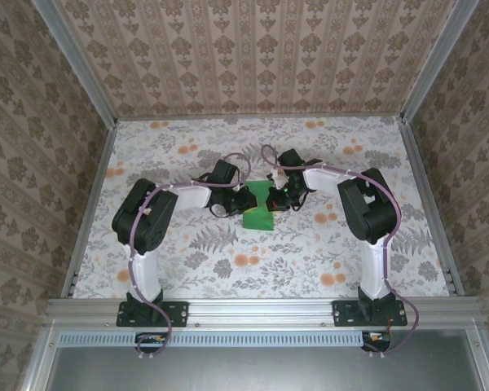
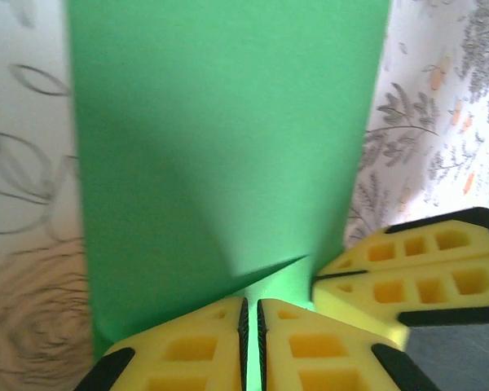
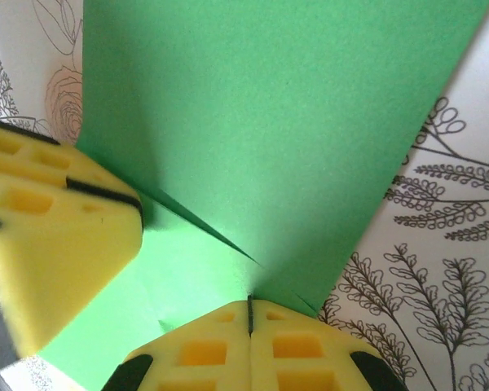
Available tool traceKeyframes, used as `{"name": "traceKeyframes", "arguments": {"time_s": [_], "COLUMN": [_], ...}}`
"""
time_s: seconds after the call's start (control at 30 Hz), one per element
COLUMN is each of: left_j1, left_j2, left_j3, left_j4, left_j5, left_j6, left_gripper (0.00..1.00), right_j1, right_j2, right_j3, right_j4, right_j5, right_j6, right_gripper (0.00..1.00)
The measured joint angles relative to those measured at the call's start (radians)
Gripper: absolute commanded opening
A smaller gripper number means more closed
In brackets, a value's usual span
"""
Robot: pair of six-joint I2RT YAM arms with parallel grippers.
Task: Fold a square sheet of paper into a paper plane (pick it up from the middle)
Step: Fold the triangle a second time at the center of the table.
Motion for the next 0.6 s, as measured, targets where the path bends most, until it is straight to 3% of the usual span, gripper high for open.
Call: {"name": "traceKeyframes", "arguments": {"time_s": [0.37,0.6], "left_j1": [0.06,0.094], "left_j2": [-0.012,-0.098], "left_j3": [-0.009,-0.019], "left_j4": [-0.062,-0.155], "left_j5": [-0.01,-0.071], "left_j6": [0.079,0.143], "left_gripper": [0.15,0.15], "right_j1": [0.006,0.005], "right_j2": [0.0,0.0], "right_j3": [0.006,0.008], "right_j4": [-0.01,-0.014], "right_j5": [0.023,0.023], "right_j6": [-0.03,-0.031], "right_gripper": [0.05,0.05]}}
